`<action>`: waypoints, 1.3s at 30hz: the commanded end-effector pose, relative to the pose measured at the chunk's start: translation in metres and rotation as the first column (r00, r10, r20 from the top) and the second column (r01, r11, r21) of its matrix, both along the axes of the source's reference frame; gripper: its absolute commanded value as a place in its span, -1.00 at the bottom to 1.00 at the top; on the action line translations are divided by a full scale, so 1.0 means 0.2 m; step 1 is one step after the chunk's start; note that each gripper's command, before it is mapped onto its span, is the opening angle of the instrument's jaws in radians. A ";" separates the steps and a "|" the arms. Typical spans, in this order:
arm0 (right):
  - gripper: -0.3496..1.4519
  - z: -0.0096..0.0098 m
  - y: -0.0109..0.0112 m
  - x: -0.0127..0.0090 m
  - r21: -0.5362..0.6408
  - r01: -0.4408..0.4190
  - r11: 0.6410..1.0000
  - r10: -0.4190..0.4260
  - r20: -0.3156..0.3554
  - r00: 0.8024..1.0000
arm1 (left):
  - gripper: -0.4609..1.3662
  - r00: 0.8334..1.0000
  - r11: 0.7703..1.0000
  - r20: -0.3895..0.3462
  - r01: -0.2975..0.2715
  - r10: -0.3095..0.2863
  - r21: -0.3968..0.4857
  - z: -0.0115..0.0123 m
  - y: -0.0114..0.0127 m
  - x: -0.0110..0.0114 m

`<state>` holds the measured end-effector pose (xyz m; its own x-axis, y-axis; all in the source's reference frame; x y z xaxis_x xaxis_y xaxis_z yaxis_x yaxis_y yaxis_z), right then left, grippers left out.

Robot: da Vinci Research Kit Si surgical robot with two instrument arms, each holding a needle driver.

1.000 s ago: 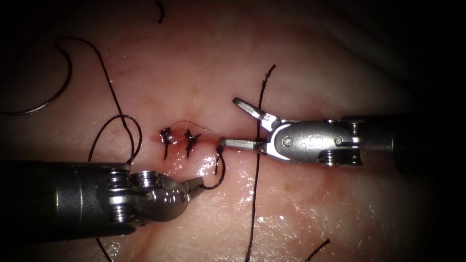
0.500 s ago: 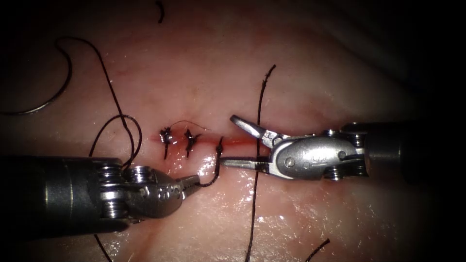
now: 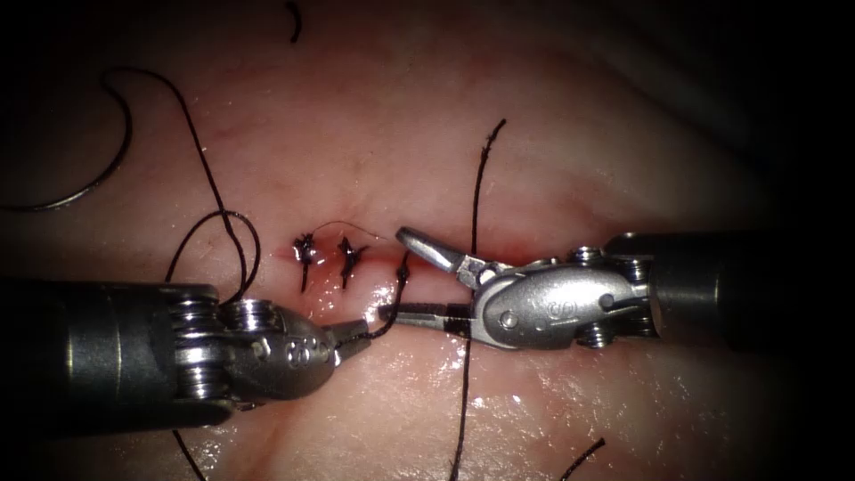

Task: Wound Closure
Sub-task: Tension the suture with the left tool while cutting it with the right tool

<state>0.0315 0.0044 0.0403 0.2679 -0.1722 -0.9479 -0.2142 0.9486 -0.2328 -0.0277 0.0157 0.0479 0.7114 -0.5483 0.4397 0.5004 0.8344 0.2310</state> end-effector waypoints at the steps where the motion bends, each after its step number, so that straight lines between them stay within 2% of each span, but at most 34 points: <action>1: 0.70 0.000 0.000 0.002 -0.016 0.003 1.000 -0.003 0.002 1.000 | -0.88 1.000 1.000 -0.002 0.001 -0.001 -0.003 0.000 0.000 0.000; 8: 0.80 0.002 0.000 0.009 -0.053 -0.006 0.999 0.006 -0.001 1.000 | -0.88 1.000 1.000 -0.003 0.001 -0.001 -0.003 0.000 -0.001 0.001; 29: 0.84 0.011 -0.001 0.019 -0.067 -0.020 0.998 0.021 0.009 1.000 | -0.88 1.000 1.000 -0.004 0.002 -0.002 -0.003 -0.001 -0.002 0.000; 36: 0.64 0.012 0.000 0.020 -0.070 -0.028 0.997 0.029 0.005 1.000 | -0.88 1.000 1.000 -0.004 0.002 -0.002 -0.004 -0.001 -0.002 0.000; 39: 0.47 0.012 0.000 0.020 -0.070 -0.028 0.997 0.029 0.005 1.000 | -0.88 1.000 1.000 -0.004 0.002 -0.002 -0.004 -0.001 -0.002 0.000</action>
<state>0.0355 0.0044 0.0428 0.2797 -0.2299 -0.9322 -0.2421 0.9227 -0.3001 -0.0276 0.0153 0.0476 0.7123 -0.5477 0.4389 0.5011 0.8347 0.2283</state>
